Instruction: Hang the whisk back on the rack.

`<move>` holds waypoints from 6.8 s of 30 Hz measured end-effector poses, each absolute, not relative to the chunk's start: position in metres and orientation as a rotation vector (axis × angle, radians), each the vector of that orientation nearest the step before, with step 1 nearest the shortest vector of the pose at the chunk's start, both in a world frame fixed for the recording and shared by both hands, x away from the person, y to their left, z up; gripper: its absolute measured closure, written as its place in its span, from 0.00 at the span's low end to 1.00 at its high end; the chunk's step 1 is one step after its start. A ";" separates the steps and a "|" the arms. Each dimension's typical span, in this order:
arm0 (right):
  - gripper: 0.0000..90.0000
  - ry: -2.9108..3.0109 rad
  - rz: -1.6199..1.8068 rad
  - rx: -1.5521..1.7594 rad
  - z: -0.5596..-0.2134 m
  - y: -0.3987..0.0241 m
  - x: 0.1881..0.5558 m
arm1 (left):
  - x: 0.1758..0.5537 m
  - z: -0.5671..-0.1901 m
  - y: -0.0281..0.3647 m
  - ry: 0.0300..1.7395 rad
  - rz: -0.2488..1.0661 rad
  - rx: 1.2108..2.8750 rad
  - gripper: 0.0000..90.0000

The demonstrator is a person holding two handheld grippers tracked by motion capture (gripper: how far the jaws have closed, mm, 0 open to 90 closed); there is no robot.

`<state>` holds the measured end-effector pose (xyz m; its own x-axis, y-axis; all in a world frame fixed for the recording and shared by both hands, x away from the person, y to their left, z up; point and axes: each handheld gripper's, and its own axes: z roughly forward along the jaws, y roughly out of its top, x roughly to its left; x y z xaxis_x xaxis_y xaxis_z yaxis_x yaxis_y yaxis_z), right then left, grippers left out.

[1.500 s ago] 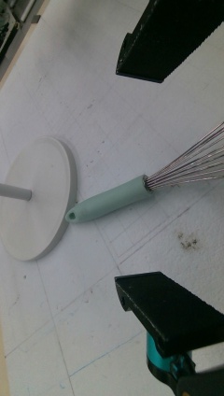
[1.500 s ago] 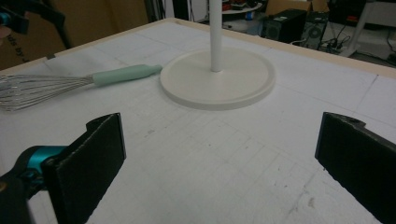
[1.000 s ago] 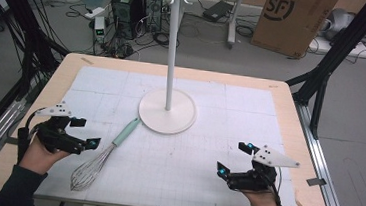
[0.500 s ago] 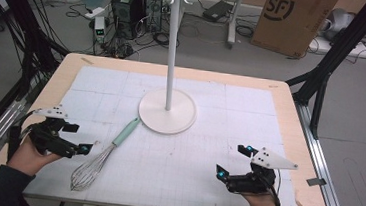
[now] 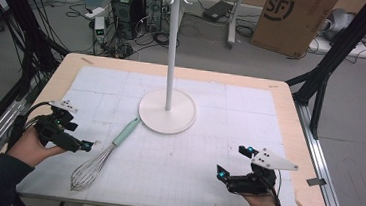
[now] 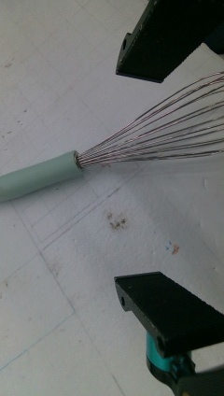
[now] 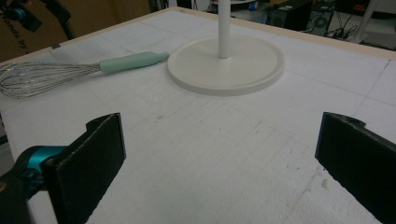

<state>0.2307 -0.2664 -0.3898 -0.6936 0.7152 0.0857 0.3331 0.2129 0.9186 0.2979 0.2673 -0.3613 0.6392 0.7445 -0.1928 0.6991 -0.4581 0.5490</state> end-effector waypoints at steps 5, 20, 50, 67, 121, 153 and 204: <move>0.01 2.139 1.473 0.986 -0.391 -0.267 0.232 | 0.309 -0.364 0.254 1.155 0.061 2.314 0.03; 0.01 2.148 1.451 1.002 -0.393 -0.266 0.233 | 0.340 -0.378 0.218 1.235 -0.034 2.455 0.04; 0.01 2.179 1.434 0.996 -0.398 -0.260 0.233 | 0.382 -0.399 0.179 1.348 -0.187 2.503 0.25; 0.01 2.181 1.430 1.001 -0.399 -0.260 0.234 | 0.390 -0.410 0.173 1.392 -0.214 2.514 0.41; 0.01 2.201 1.406 1.012 -0.402 -0.258 0.235 | 0.379 -0.411 0.150 1.383 0.030 2.672 0.70; 0.01 2.218 1.393 1.023 -0.405 -0.257 0.235 | 0.401 -0.402 0.189 1.383 -0.367 2.457 0.54; 0.01 2.227 1.383 1.016 -0.406 -0.254 0.235 | 0.389 -0.398 0.177 1.363 -0.206 2.522 0.85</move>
<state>0.2353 -0.2536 -0.4057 -0.6917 0.7166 0.0895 0.3977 0.2746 0.8755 0.3891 0.1773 -0.3982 0.5481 0.7986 -0.2486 0.8364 -0.5226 0.1650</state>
